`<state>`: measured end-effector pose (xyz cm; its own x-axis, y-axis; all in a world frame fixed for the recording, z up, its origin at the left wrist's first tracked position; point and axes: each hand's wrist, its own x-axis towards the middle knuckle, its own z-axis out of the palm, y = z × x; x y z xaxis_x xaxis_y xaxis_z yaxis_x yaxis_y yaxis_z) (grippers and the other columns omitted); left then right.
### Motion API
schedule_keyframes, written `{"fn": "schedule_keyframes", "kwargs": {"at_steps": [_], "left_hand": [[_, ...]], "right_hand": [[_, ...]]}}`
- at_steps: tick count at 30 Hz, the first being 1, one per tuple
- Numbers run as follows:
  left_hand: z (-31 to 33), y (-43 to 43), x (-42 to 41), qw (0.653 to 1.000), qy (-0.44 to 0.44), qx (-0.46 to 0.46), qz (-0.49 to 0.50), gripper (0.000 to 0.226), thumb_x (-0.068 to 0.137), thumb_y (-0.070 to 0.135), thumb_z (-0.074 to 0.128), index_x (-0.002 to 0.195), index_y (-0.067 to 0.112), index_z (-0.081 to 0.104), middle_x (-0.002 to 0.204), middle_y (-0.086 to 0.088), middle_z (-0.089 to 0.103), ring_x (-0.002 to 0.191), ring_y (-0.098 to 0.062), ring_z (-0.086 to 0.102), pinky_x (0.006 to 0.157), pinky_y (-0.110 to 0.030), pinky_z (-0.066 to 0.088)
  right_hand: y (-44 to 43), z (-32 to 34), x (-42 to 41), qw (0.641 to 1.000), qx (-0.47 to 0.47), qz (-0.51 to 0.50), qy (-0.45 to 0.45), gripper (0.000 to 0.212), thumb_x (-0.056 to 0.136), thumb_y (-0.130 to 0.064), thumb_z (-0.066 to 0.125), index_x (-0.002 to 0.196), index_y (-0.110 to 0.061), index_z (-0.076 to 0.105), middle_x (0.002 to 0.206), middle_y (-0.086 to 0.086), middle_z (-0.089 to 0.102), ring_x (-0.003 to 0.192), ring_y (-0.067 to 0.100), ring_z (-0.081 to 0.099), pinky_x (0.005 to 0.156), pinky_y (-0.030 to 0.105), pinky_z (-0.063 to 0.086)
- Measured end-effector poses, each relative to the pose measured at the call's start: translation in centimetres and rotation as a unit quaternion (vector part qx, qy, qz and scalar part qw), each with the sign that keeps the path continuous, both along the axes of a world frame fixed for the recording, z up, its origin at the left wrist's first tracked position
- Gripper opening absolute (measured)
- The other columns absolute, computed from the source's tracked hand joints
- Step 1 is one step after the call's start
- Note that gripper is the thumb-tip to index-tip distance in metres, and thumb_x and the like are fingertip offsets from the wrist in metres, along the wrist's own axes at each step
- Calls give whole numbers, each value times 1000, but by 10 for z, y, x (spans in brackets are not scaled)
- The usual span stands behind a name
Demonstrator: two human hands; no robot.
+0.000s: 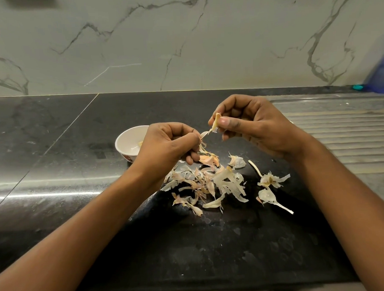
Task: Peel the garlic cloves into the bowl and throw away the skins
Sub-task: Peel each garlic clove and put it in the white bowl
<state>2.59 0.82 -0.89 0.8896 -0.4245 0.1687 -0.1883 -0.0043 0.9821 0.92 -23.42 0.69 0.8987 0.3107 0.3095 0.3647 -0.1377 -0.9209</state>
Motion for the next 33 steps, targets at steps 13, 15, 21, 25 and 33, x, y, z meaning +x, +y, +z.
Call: {"fn": "schedule_keyframes", "kwargs": {"at_steps": [13, 15, 21, 25, 33], "left_hand": [[-1, 2, 1, 1000, 8, -1, 2, 6, 93, -7, 69, 89, -7, 73, 71, -13, 70, 58, -17, 64, 52, -21, 52], [-2, 2, 1, 1000, 1, 0, 4, 3, 91, -6, 73, 89, -4, 74, 72, -13, 72, 58, -17, 65, 52, -19, 52], [-6, 2, 3, 1000, -24, 20, 4, 9, 85, -8, 78, 92, -3, 75, 81, -18, 76, 65, -22, 69, 58, -24, 58], [-5, 1, 3, 1000, -14, 12, 1, 5, 92, -2, 73, 94, -5, 77, 83, -21, 75, 66, -25, 67, 59, -27, 58], [-6, 2, 2, 1000, -17, 6, 2, 14, 89, 9, 81, 92, -4, 77, 78, -17, 74, 65, -23, 66, 58, -26, 56]], "right_hand": [[-6, 0, 2, 999, -4, -38, 2, 22, 96, -16, 71, 116, -8, 71, 109, 12, 77, 100, 24, 72, 86, 34, 62], [-5, -1, 1, 999, -21, -26, 12, 22, 97, -14, 71, 117, -6, 73, 107, 14, 76, 96, 24, 71, 85, 34, 61], [-3, -3, -1, 996, -84, -5, 28, 24, 99, -10, 72, 122, -7, 76, 102, 13, 77, 93, 22, 72, 84, 34, 62], [-2, -3, 0, 994, -105, 3, 38, 24, 98, -11, 73, 121, -6, 73, 100, 9, 78, 90, 22, 73, 83, 34, 62], [-1, -1, 0, 994, -99, 17, 41, 23, 98, -9, 71, 120, -3, 71, 103, 16, 79, 88, 22, 75, 80, 30, 62]]}}
